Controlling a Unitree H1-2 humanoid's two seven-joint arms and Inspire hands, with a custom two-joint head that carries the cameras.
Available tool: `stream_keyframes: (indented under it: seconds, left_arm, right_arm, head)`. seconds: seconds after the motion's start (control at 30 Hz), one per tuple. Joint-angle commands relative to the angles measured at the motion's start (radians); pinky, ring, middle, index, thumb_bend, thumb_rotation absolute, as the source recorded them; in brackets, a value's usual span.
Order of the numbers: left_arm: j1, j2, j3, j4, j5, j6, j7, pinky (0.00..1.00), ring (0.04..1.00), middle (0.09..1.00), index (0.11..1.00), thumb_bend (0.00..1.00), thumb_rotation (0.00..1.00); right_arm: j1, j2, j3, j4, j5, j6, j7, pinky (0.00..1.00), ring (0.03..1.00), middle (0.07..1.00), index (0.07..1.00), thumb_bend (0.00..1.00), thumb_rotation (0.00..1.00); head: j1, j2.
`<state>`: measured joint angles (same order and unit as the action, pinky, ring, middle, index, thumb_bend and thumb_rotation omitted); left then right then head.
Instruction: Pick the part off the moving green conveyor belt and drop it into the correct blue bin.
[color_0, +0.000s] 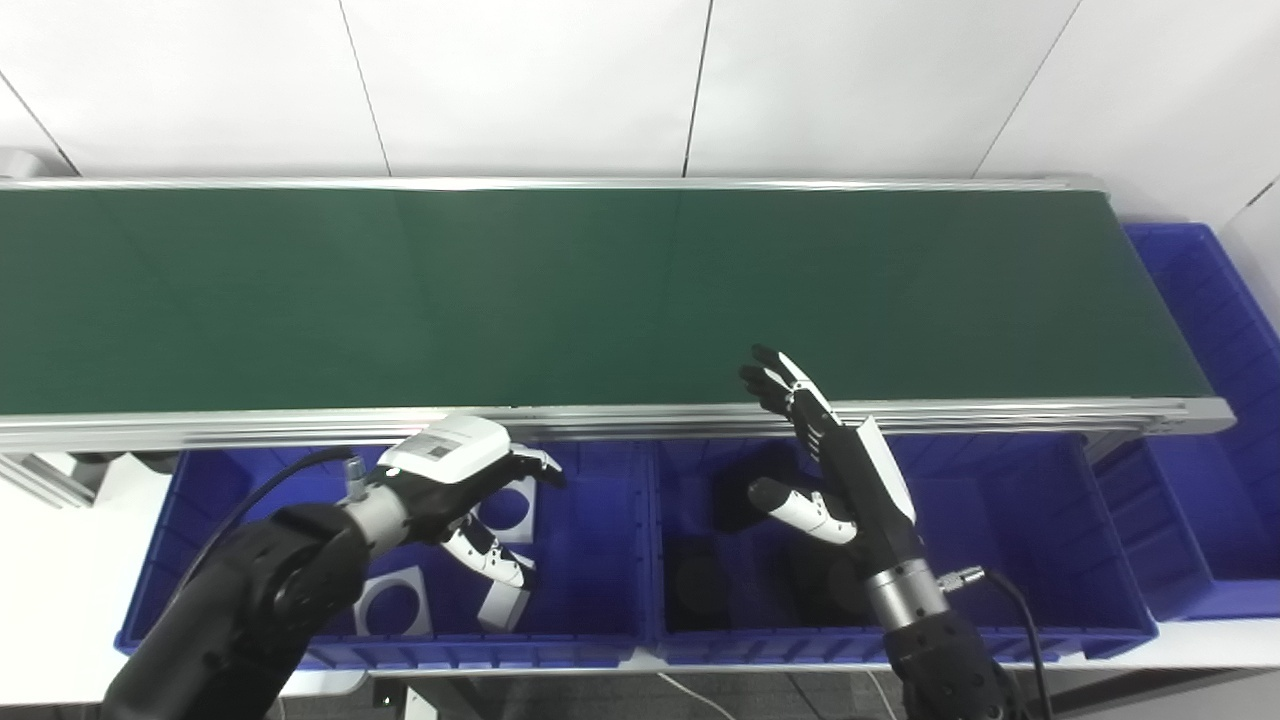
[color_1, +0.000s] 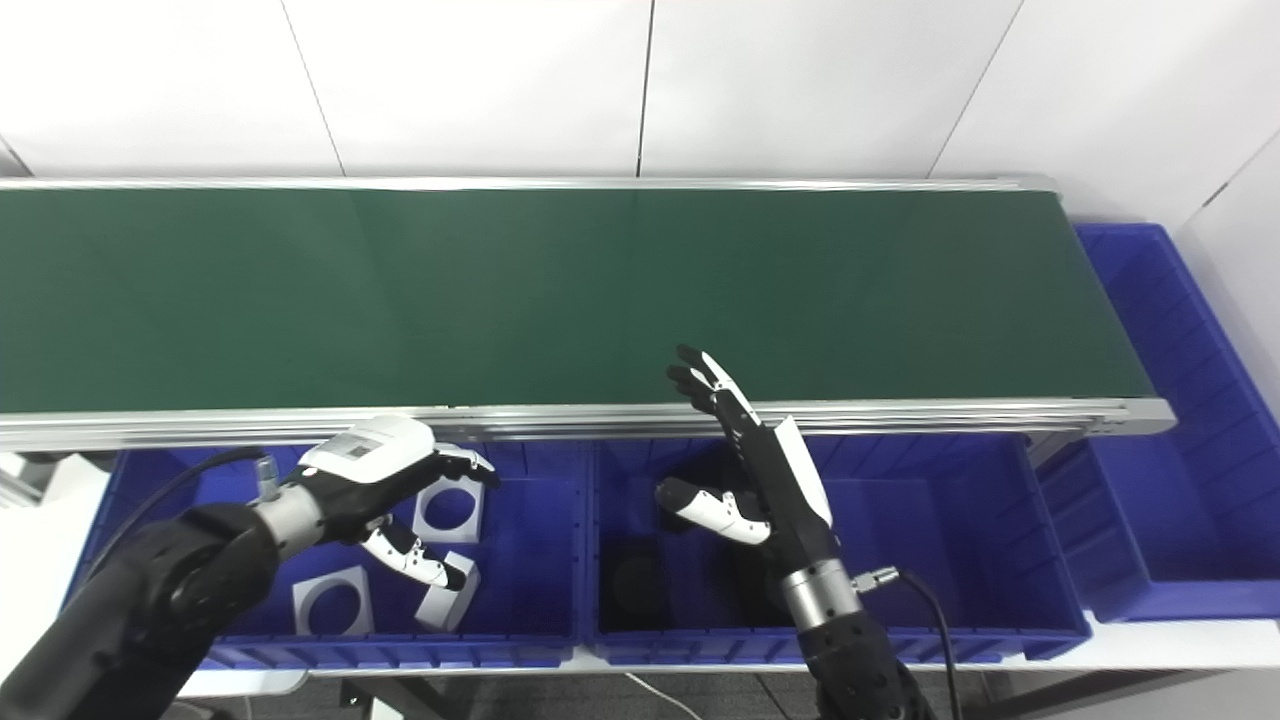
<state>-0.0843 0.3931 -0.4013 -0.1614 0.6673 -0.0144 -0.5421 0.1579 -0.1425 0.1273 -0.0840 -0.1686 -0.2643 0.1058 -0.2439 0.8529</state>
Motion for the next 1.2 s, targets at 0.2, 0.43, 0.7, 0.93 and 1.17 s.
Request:
stream_keyframes:
  seconds: [0.2,0.43,0.7,0.93,1.17]
  left_arm:
    - [0.077,-0.088,0.132,0.003,-0.363,-0.134,0.142,0.72,0.807,0.846,0.828,0.74,0.36]
    - [0.124,-0.143,0.166,0.021,-0.487,-0.155,0.168,0.83,0.890,0.910,0.900,0.77,0.41]
    - [0.162,-0.190,0.193,0.031,-0.572,-0.124,0.193,0.84,0.914,0.949,0.940,0.77,0.33]
    - [0.168,-0.200,0.201,0.069,-0.597,-0.128,0.195,0.86,0.931,0.964,0.955,0.78,0.33]
    - [0.176,-0.201,0.196,0.090,-0.568,-0.145,0.206,0.84,0.928,0.971,0.965,0.79,0.35]
  right_arm:
    - [0.004,-0.004,-0.001,-0.031,0.010,-0.018,0.001,0.87,0.886,0.890,0.943,0.86,0.73]
    - [0.013,-0.009,0.002,-0.039,-0.009,-0.017,-0.001,0.87,0.876,0.888,0.946,0.87,0.75]
    - [0.018,-0.009,0.004,-0.035,-0.011,-0.006,0.003,0.89,0.883,0.892,0.947,0.90,0.75]
    - [0.025,-0.008,0.006,-0.027,-0.025,-0.008,-0.002,0.88,0.880,0.891,0.946,0.92,0.74]
    - [0.031,-0.008,0.003,-0.021,-0.033,-0.011,-0.008,0.88,0.880,0.891,0.952,0.92,0.74]
  head:
    - [-0.010,-0.018]
    - [0.002,-0.035]
    - [0.003,-0.051]
    - [-0.001,-0.071]
    - [0.001,-0.098]
